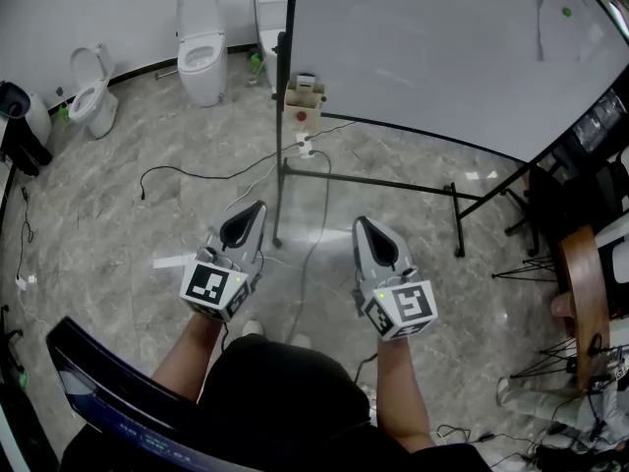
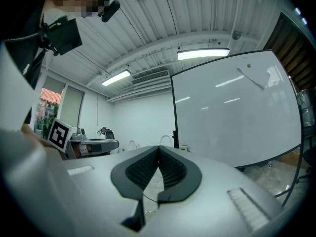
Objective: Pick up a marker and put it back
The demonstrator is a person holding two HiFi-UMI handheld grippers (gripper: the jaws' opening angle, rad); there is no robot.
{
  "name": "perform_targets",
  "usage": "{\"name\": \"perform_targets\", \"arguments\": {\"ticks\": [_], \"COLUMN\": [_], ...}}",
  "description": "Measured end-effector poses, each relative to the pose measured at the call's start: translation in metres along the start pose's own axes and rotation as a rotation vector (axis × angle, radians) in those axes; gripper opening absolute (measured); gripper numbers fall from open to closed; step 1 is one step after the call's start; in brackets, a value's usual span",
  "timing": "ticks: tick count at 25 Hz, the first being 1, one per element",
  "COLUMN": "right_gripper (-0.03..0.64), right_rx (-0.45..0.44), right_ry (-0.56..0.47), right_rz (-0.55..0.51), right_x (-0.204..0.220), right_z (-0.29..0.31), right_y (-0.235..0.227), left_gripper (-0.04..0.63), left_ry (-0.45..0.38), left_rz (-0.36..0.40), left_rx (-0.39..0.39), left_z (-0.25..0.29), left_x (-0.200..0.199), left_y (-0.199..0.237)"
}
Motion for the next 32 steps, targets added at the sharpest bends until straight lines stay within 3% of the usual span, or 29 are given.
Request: {"name": "perform_targets", "arguments": {"ticks": [18, 32], "right_gripper": [0.009, 0.009], "right_rx": [-0.059, -0.058], "right_ry": [0.027, 0.036], "right_rz": [0.023, 0.022], "right_x": [0.015, 0.015], "right_z": [-0.021, 0.038], "right_y": [-0.024, -0.037], "left_gripper": [0.003, 0.003], "left_ry": [0.048, 0.052], "left_rz": [-0.003, -0.006], "left_rx": [-0.076, -0.031], "left_z": [0.000, 0.047], "left_x": [0.012, 0.016], "left_y": [-0.032, 0.013]}}
Point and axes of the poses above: the fingertips, and each gripper's own axes: z forward along the fingers, y to its left, x out of its underside, the point moved 7 cm from there along -z, backward along the fingers, and after that the axes turned 4 degrees about y, right-handed, at the moved point
